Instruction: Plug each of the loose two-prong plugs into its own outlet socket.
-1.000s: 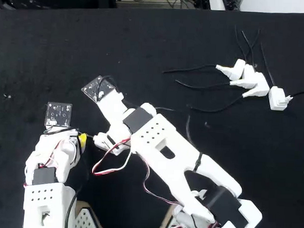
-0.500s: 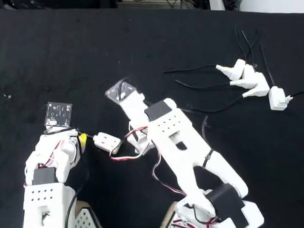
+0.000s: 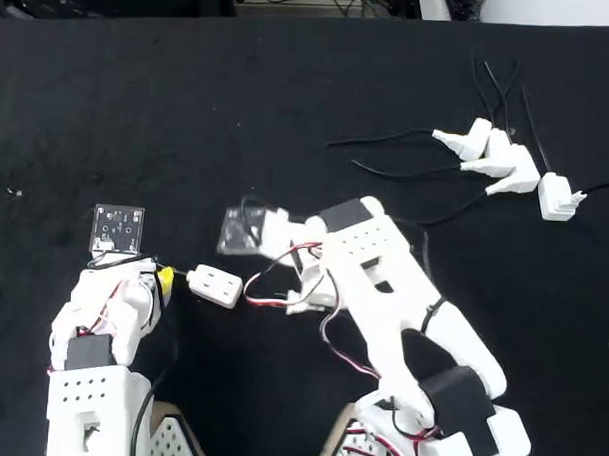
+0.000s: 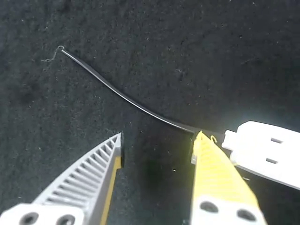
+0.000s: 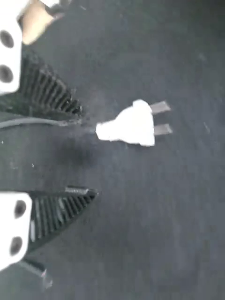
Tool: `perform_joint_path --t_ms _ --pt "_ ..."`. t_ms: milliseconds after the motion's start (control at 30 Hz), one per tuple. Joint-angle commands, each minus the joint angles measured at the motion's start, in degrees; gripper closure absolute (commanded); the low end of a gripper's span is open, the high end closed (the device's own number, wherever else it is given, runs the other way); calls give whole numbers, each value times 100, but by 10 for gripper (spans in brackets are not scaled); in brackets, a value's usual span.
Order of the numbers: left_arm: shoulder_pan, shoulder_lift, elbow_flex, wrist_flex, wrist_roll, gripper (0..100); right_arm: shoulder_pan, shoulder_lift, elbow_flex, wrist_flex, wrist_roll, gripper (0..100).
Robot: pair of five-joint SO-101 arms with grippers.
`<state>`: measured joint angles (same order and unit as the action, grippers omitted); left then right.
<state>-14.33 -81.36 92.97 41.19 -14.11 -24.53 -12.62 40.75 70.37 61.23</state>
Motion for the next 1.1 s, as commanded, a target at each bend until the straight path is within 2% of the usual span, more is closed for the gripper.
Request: perform_joint_path --t_ms 0,167,467,633,900,1067 --pt "31 -44 -66 -53 -44 751 -79 -154 277 -369 167 800" --pt "4 -44 -66 -53 -53 751 -97 -145 752 -1046 149 801" --pt "4 -44 -75 -53 -70 751 -229 -40 1015 -1407 -334 801" --pt "48 -53 -171 264 -70 751 -220 330 1323 -1960 -448 806" --pt "40 -53 -207 299 -70 751 -185 338 1288 -1952 -668 989" --pt "48 -53 -207 299 -70 751 -229 338 1218 -2013 -677 977"
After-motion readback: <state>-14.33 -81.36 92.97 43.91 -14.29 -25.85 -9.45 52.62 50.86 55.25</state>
